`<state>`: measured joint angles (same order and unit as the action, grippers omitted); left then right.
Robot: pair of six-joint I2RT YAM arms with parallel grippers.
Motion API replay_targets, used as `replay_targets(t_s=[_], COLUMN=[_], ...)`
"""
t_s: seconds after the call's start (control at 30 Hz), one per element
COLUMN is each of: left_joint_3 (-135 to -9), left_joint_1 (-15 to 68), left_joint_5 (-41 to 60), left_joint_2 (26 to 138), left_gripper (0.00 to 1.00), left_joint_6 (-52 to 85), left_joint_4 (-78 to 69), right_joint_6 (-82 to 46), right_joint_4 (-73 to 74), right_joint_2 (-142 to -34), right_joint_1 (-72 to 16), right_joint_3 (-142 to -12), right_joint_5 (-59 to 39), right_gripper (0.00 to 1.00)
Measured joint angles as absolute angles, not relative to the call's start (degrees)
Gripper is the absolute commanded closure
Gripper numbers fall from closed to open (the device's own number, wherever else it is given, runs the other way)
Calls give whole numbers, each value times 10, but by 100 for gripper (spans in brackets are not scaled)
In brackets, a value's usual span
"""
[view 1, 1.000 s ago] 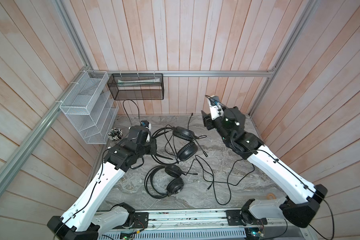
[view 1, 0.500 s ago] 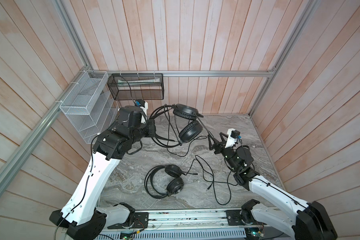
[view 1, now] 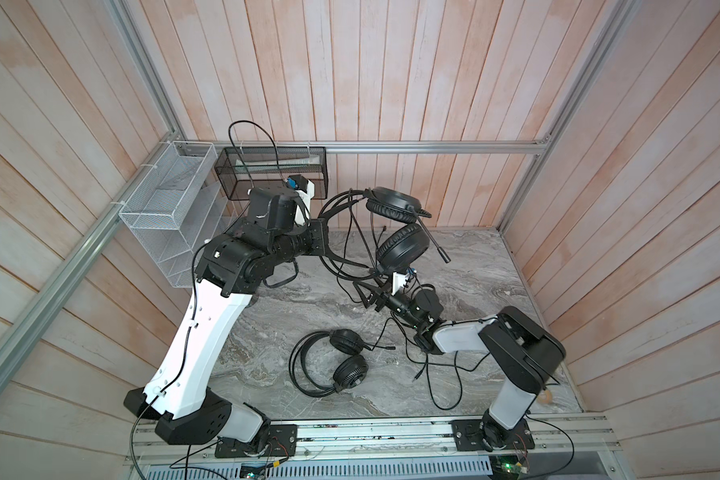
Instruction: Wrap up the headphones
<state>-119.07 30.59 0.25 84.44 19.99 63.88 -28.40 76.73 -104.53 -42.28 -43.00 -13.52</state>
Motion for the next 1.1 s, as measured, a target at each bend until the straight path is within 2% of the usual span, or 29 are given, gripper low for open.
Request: replay_targets(t_s=[0.17,0.3,0.37,0.43,0.53,0.67,0.77,1.1], left_joint_3=[-1198,-1198,-1198,-1198,-1198,-1198,-1194,-1162], left_joint_1=[311,313,313,313,313,313,313,313], left_joint_5=[2,2,2,2,1,0,-1,-16], left_joint_2=[849,849,849,848,847,847,846,828], left_gripper=[100,100,100,100,100,100,100,100], left_joint_6=[202,204,204,204,204,204,204,197], left_joint_4=[646,648,648,648,649,652,652,653], right_joint_6=[-283,-273,-266,-268,-264,-251,-247,-256], right_joint_4=[768,751,743,733,722,715,709,713], right_joint_2=[-1122,-1162,-1176,-1187,-1191,-1189,-1181,-1089], right_joint_1=[-446,-447,-443,-436,-425,-418,-413,-342], right_joint_3=[-509,-566,-585,-595,-596,-596,-594,-512], right_joint_5=[-134,-116,-109,-105,-102,-99,-99,-72], right_gripper=[11,21,45,62,79,95,100,100])
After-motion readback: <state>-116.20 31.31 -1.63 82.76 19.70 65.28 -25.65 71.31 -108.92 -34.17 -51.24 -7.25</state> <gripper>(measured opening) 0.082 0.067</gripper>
